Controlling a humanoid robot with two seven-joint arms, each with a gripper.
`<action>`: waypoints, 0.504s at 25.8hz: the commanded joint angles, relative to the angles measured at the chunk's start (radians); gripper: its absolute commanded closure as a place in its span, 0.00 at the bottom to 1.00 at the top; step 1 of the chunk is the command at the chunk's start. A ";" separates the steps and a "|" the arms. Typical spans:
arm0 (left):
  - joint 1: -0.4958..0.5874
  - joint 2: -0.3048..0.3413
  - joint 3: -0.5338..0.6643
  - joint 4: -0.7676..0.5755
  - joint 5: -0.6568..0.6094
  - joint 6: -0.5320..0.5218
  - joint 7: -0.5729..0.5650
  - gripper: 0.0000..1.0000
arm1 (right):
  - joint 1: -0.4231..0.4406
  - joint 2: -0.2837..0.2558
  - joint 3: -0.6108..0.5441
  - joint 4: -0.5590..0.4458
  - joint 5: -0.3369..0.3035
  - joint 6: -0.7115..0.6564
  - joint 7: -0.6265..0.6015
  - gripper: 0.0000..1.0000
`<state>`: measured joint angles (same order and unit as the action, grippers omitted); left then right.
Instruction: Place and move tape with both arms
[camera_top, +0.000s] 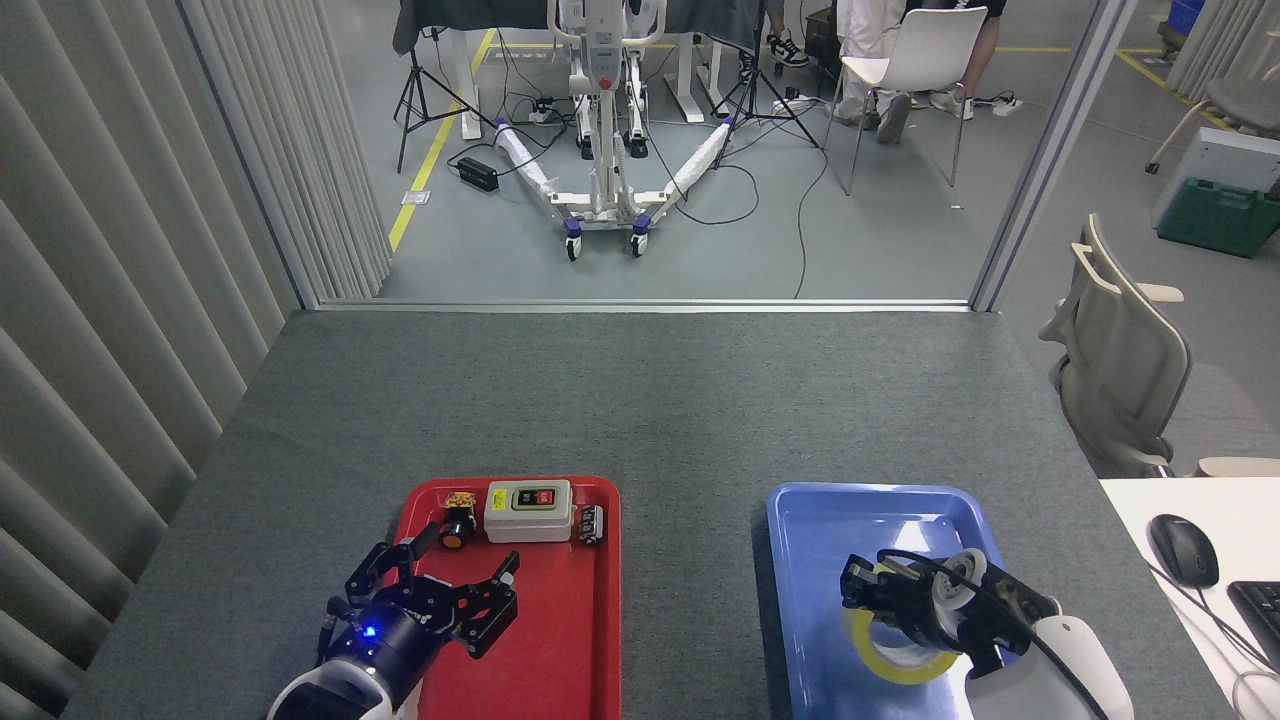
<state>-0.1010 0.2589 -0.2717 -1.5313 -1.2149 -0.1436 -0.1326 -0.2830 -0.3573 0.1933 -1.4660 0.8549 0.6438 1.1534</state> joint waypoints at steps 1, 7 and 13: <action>-0.003 0.003 -0.003 -0.003 0.003 -0.001 -0.005 0.01 | 0.002 -0.005 0.005 0.013 0.004 0.016 0.273 0.45; -0.014 0.008 -0.008 0.014 0.005 -0.002 -0.007 0.01 | 0.008 -0.026 0.005 0.015 0.015 0.002 0.215 0.00; -0.016 0.011 -0.021 0.017 0.005 -0.007 -0.005 0.01 | 0.010 -0.028 0.003 0.001 0.016 -0.003 0.209 0.00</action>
<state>-0.1156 0.2694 -0.2898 -1.5154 -1.2103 -0.1465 -0.1402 -0.2733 -0.3845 0.1970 -1.4550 0.8697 0.6443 1.3648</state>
